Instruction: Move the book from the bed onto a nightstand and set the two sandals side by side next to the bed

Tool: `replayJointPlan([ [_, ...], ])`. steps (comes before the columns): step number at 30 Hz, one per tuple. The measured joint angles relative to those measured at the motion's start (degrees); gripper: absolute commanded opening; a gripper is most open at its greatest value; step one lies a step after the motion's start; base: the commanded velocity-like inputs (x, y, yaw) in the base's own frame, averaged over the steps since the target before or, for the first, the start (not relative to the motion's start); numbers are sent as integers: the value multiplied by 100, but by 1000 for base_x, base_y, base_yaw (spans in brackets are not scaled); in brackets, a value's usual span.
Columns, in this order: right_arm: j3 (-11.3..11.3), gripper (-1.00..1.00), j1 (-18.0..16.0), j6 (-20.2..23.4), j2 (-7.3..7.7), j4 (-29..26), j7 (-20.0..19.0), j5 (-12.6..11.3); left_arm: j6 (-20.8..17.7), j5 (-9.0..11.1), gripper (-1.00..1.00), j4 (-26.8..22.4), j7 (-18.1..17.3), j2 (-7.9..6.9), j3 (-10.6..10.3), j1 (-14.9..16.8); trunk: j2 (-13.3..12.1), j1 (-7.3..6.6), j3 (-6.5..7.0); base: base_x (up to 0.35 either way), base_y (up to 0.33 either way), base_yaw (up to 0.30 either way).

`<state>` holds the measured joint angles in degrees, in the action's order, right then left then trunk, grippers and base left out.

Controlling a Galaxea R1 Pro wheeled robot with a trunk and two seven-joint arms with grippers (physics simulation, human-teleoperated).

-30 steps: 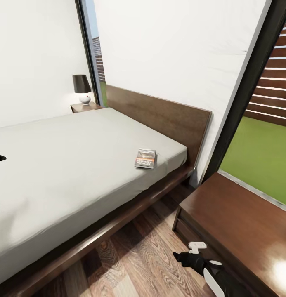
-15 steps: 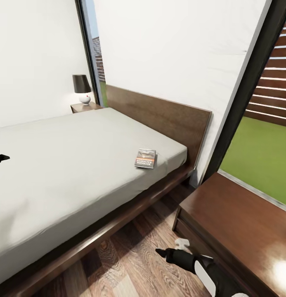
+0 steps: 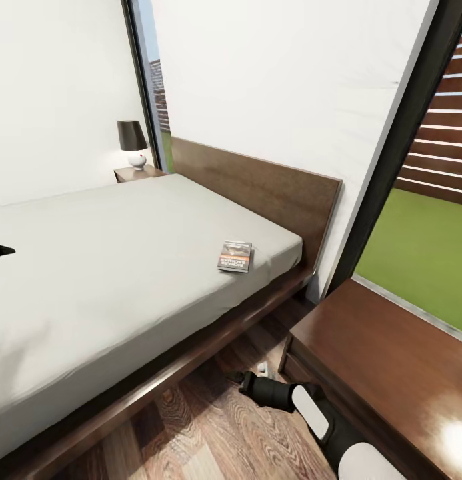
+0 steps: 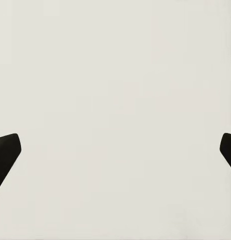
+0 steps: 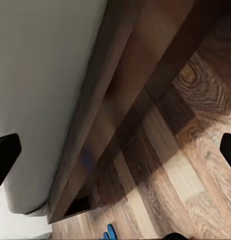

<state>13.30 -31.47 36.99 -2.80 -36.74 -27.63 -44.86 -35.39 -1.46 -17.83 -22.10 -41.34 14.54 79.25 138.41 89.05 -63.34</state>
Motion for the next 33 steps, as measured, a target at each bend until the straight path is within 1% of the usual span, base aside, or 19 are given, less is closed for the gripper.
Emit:
replayJointPlan([
  [2, -136, 100, -84, 63, -26, -18, 4, -241, -12, 1, 100, -14, -10, -23, 5, 0, 0, 0, 0, 0, 0, 0],
  [3, -240, 100, -124, 84, -33, -25, 12, -382, -21, 1, 100, -20, -13, -37, 8, 0, 0, 0, 0, 0, 0, 0],
  [6, -646, 100, -244, 129, -43, -40, 111, -842, -63, 4, 100, -30, -20, -81, 21, 0, 0, 0, 0, 0, 0, 0],
  [9, -1062, 100, -394, 160, -26, -50, 390, -1280, -144, 38, 100, -43, -26, -112, 68, 0, 0, 0, 0, 0, 0, 0],
  [11, -1294, 100, -511, 172, 2, -55, 637, -1524, -247, 94, 100, -69, -31, -128, 120, 0, 0, 0, 0, 0, 0, 0],
  [15, -1600, 100, -759, 162, 118, -60, 1053, -2029, -588, 249, 100, -236, -42, -150, 204, 0, 0, 0, 0, 0, 0, 0],
  [20, -1793, 100, -1066, 184, 294, -63, 1328, -2762, -1051, 385, 100, -595, -51, -146, 250, -1, 0, 0, 0, 0, 0, 0],
  [21, -1793, 100, -1067, 184, 295, -63, 1329, -2761, -1053, 383, 100, -598, -51, -146, 250, -1, 0, 0, 0, 0, 0, 0],
  [27, -1860, 100, -1386, 196, 572, -65, 1642, -3562, -1482, 438, 100, -1003, -48, -100, 270, 1, 0, 0, 0, 0, 0, 0],
  [29, -1868, 100, -1460, 197, 658, -65, 1758, -3784, -1609, 445, 100, -1144, -40, -63, 273, 3, 0, 0, 0, 0, 0, 0],
  [31, -1874, 100, -1518, 197, 722, -67, 1849, -3984, -1735, 451, 100, -1293, -25, 11, 273, 5, 0, 0, 0, 0, 0, 0],
  [32, -1876, 100, -1544, 197, 744, -68, 1884, -4067, -1800, 453, 100, -1369, -19, 58, 273, 5, 0, 0, 0, 0, 0, 0],
  [33, -1875, 100, -1545, 197, 745, -68, 1885, -4068, -1800, 446, 100, -1372, -19, 59, 273, 5, 0, 0, 0, 0, 0, 0],
])
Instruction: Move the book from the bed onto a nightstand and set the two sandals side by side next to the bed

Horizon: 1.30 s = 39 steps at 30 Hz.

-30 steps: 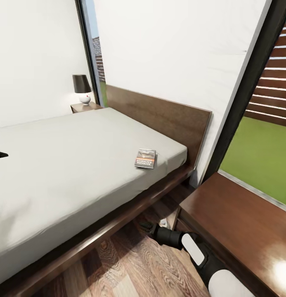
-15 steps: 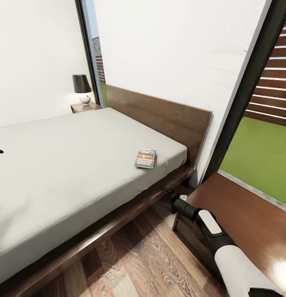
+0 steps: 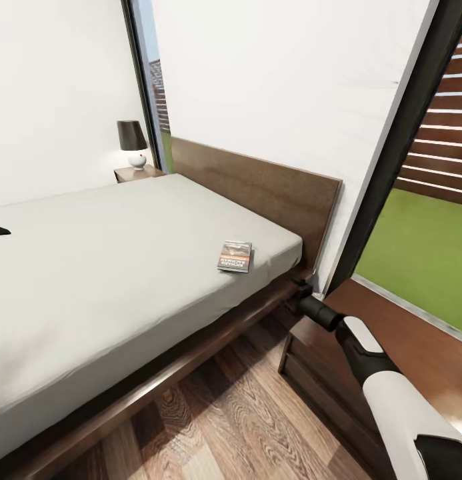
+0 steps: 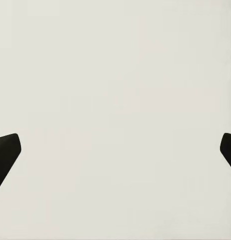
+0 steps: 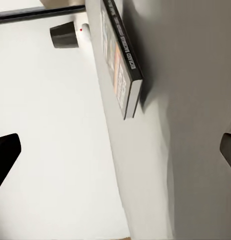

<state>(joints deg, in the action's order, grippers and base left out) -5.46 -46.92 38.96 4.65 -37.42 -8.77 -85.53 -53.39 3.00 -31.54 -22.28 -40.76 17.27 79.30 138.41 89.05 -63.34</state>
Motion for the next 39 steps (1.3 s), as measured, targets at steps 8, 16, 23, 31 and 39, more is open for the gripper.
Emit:
replayJointPlan([
  [8, 3, 100, -99, 15, 39, -2, 116, -305, -345, 9, 100, -642, 31, 329, -6, 9, 0, 0, 0, 0, 0, 0],
  [16, 28, 100, -116, 22, 12, 2, 139, -347, -422, 2, 100, -1019, 33, 411, -10, 11, 0, 0, 0, 0, 0, 0],
  [23, 60, 100, -118, 29, 5, 3, 150, -336, -439, 4, 100, -1134, 7, 386, -6, 10, 0, 0, 0, 0, 0, 0],
  [31, 96, 100, -119, 9, 3, 3, 167, -314, -443, 5, 100, -1168, -1, 377, -8, 11, 0, 0, 0, 0, 0, 0],
  [39, 309, 100, -118, 7, 8, 3, 241, -303, -444, 5, 100, -1175, -2, 380, -27, 11, 0, 0, 0, 0, 0, 0],
])
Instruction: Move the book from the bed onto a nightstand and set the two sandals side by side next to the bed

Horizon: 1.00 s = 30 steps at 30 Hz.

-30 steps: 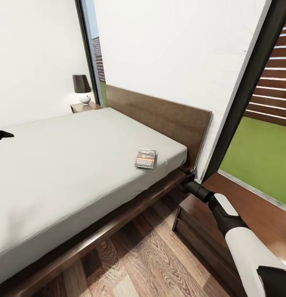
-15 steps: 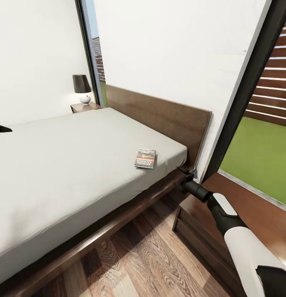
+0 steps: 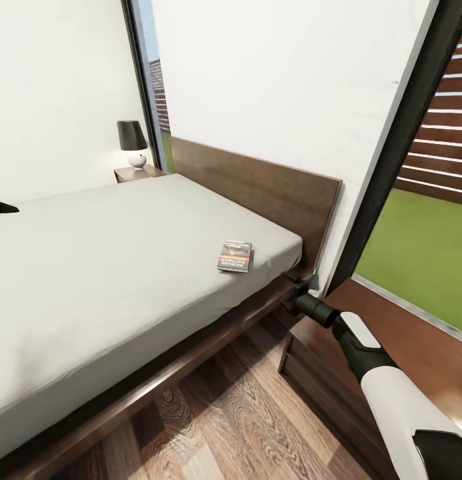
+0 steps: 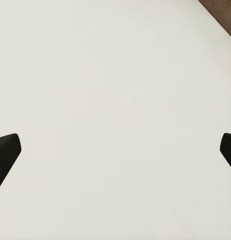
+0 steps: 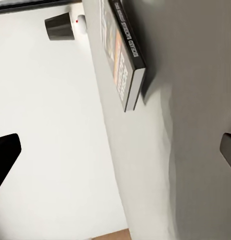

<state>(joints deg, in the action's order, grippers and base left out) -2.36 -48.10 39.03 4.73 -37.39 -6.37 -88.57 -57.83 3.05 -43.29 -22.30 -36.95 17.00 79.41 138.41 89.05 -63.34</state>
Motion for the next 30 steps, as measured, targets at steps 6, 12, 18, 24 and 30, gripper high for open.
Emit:
replayJointPlan([
  [6, 43, 100, 0, 18, 3, -5, 9, 2, -1, 0, 100, -2, 0, 2, 3, 0, 0, 0, 0, 9, 17, 0],
  [12, 54, 100, -1, 20, 4, -8, 12, 3, -2, 0, 100, 2, 0, 4, 6, 1, 0, -1, 0, 79, 91, 0],
  [18, 50, 100, 2, 20, 4, -8, 13, 3, 0, -2, 100, 2, 1, 0, 11, -2, 0, -1, 0, 105, 114, 0],
  [24, 47, 100, 1, 20, 4, -3, 13, 4, 4, -8, 100, 5, 1, -4, 6, 0, 0, -1, 0, 111, 94, 0],
  [30, 50, 100, 0, 21, 4, -5, 14, 4, 7, -14, 100, 6, 1, -10, 4, -2, 0, -1, 0, 111, 36, 0],
])
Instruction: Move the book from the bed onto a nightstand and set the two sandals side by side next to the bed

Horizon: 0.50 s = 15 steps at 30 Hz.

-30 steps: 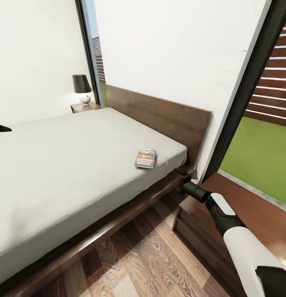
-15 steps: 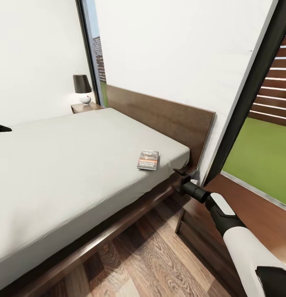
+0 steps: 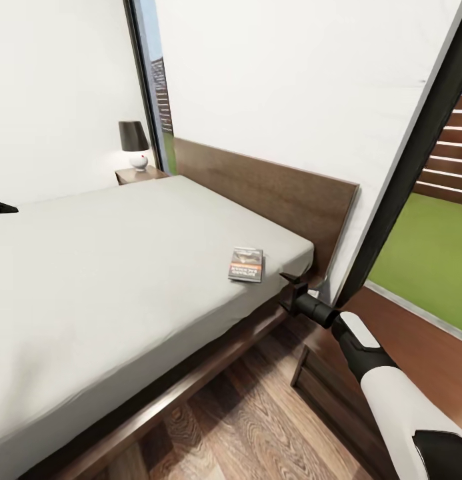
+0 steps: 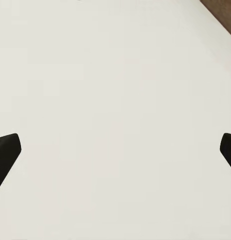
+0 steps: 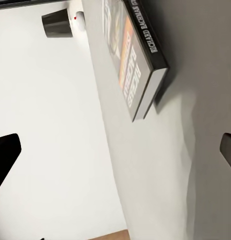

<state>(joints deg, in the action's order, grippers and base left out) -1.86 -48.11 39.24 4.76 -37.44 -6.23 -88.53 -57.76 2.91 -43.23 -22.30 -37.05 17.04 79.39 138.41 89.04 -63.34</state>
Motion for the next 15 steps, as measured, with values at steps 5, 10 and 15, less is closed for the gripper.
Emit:
replayJointPlan([
  [5, 1, 100, 0, 0, 0, -2, 0, 0, 1, 2, 100, 0, 0, -3, 0, 1, 0, 0, 0, 105, 11, 0],
  [10, 1, 100, 0, 0, 0, -2, 0, 0, 0, 5, 100, -3, 0, -1, 0, 2, 0, 0, 0, 100, 4, 0],
  [15, 1, 100, 2, 1, 0, -2, 0, -1, 1, 5, 100, -5, -3, 1, -2, -1, 0, 0, 0, 88, 1, 0],
])
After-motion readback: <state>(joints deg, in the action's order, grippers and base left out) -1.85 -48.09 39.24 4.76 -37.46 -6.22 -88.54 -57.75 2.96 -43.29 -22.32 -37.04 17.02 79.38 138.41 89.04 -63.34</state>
